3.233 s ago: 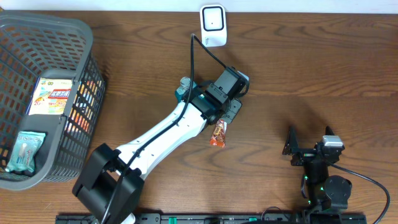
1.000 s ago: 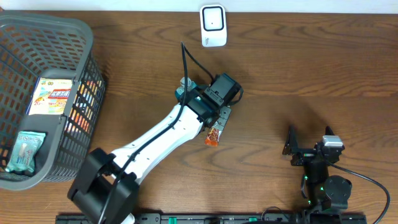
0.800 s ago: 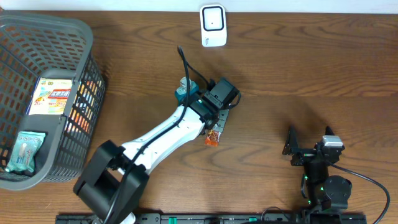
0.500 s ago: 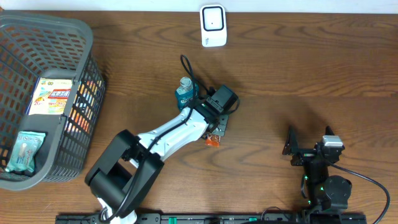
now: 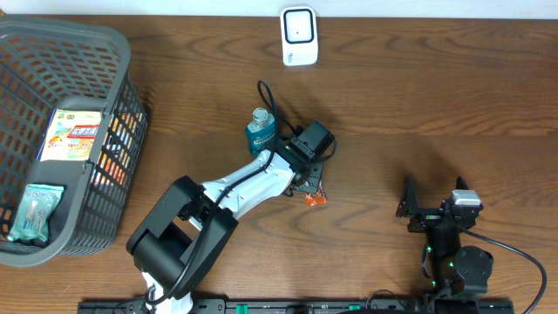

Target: Scan the item barcode

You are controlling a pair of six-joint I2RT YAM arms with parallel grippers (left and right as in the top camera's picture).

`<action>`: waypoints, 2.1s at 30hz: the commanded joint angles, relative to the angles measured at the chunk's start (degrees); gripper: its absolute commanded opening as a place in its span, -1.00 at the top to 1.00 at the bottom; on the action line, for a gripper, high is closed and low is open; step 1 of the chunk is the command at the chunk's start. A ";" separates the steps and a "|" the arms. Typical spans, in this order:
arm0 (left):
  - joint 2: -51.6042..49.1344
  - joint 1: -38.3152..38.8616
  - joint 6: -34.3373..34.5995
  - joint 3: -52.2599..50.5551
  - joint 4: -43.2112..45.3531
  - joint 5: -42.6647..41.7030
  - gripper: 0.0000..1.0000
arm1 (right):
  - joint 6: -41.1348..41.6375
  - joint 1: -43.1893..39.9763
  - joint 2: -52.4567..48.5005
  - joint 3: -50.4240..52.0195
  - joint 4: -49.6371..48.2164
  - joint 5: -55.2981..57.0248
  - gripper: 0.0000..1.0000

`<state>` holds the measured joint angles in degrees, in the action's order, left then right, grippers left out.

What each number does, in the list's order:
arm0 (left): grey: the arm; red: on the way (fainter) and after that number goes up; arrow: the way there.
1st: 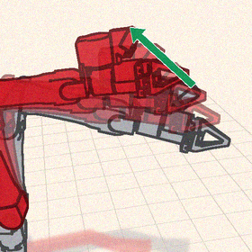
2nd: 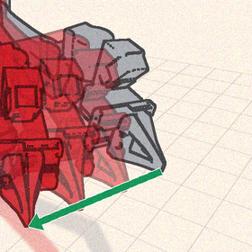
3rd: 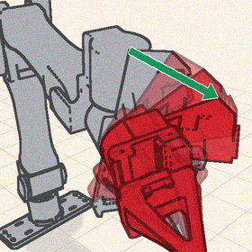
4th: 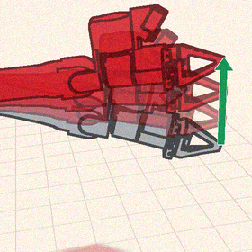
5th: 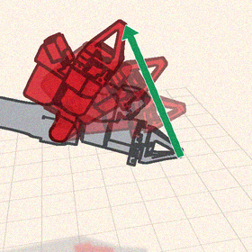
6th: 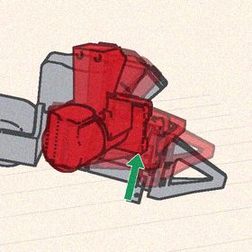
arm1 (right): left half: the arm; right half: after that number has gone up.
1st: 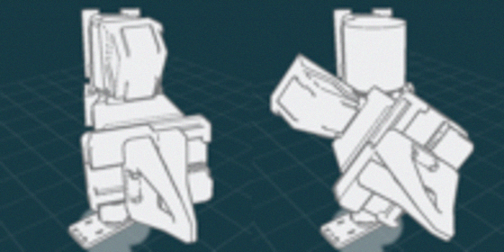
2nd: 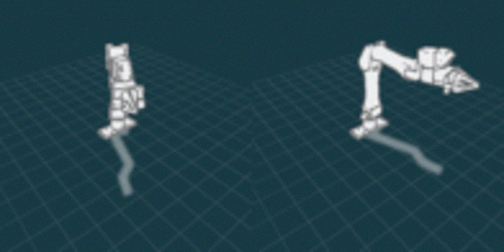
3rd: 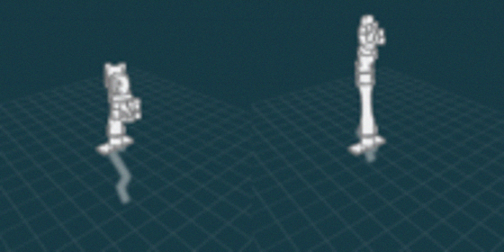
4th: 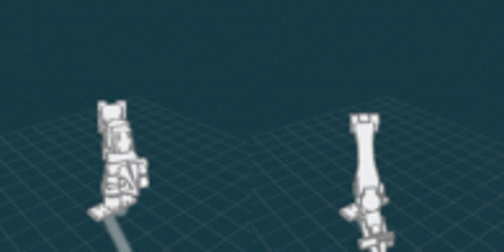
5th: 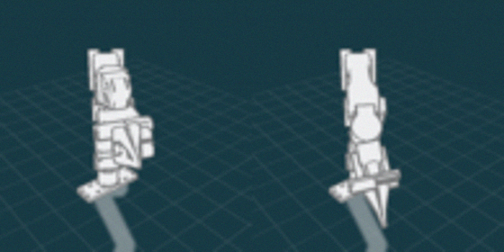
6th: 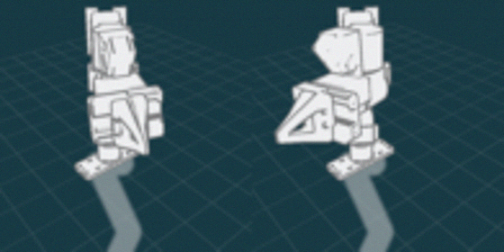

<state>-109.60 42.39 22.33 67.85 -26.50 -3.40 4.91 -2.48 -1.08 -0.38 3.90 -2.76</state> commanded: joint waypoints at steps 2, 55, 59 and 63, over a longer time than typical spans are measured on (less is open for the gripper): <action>3.26 0.00 -5.35 1.20 0.11 -0.50 0.86 | -0.70 0.33 0.04 0.07 0.22 0.28 -0.98; 1.73 -6.82 -22.91 0.61 11.17 -2.12 0.85 | -0.70 0.33 0.04 0.07 0.22 0.28 -0.98; 0.24 -6.54 -22.58 0.61 10.56 -4.28 0.85 | -0.70 0.33 0.04 0.07 0.22 0.28 -0.98; -2.51 -5.97 -22.49 0.61 10.47 -7.37 0.85 | -0.70 0.33 0.04 0.07 0.22 0.28 -0.98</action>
<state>-109.32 35.75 -0.03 67.96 -15.66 -6.92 4.91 -2.48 -1.08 -0.38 3.90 -2.76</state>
